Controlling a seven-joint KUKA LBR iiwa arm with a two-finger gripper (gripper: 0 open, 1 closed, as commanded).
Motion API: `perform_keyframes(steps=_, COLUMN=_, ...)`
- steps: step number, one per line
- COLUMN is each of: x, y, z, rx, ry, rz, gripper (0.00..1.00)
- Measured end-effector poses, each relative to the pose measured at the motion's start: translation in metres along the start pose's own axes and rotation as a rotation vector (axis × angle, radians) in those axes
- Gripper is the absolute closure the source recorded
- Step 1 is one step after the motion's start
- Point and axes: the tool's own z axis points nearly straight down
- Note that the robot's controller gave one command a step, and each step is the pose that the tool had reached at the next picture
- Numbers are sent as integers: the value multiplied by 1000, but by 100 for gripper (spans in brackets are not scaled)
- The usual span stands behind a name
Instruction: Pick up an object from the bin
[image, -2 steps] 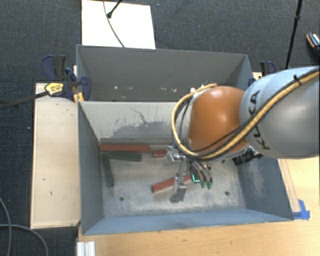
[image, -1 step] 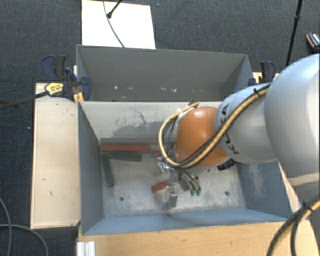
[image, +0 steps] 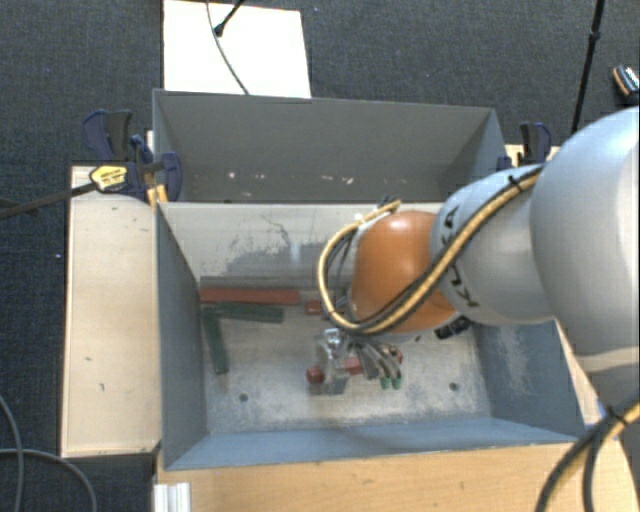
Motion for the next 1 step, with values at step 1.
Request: perform_keyframes(steps=1, x=23, y=-30, z=-134, rx=2, ry=-8, rz=-90, gripper=100)
